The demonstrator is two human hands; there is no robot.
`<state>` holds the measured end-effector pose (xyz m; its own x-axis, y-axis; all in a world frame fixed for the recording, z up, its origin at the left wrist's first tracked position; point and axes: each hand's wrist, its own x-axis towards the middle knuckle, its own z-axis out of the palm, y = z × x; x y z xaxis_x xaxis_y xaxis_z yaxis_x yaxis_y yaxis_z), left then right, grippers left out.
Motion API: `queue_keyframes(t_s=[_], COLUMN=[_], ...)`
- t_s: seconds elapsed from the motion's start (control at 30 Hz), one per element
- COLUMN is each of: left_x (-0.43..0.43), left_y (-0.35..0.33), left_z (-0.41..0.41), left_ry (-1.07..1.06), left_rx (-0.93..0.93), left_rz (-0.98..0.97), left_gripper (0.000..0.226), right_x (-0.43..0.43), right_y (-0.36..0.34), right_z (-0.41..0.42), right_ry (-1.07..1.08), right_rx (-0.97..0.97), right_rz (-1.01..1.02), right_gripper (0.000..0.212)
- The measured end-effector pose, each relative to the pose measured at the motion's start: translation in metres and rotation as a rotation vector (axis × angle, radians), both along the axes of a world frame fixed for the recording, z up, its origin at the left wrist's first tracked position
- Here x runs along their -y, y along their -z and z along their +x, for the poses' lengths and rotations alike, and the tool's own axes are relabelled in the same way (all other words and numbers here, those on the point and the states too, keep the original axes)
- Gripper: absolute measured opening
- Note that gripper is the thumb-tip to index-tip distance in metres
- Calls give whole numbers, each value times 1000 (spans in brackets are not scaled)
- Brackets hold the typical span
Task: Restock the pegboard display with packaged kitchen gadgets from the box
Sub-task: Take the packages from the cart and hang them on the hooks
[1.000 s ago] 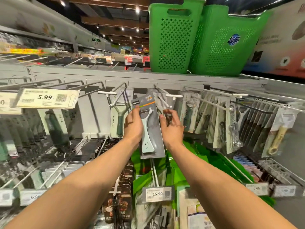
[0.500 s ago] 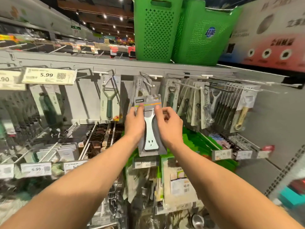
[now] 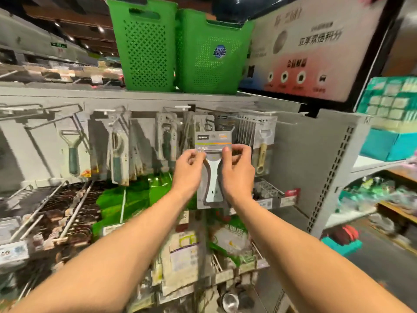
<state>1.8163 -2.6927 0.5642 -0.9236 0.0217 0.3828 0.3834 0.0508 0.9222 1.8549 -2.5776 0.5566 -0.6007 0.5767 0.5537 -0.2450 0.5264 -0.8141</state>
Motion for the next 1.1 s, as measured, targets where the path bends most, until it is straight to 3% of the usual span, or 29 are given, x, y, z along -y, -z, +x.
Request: queue_keyframes(t_s=[0.13,0.4,1.1], left_x=[-50,-114,-153], left_y=[-6,-10,-23], left_z=[3,6,-23], left_ry=[1,37,62], left_rx=[-31,-26,-54], left_rz=[15,27,10], left_gripper=[15,18,12], right_x=[-48,-122,-163], right_y=[-6,-5,-11], right_z=[9,14,-22], right_ry=[-36,-148,-190], right_rx=[-33,3,-41], right_rz=[25,87,127], right_gripper=[23,55,54])
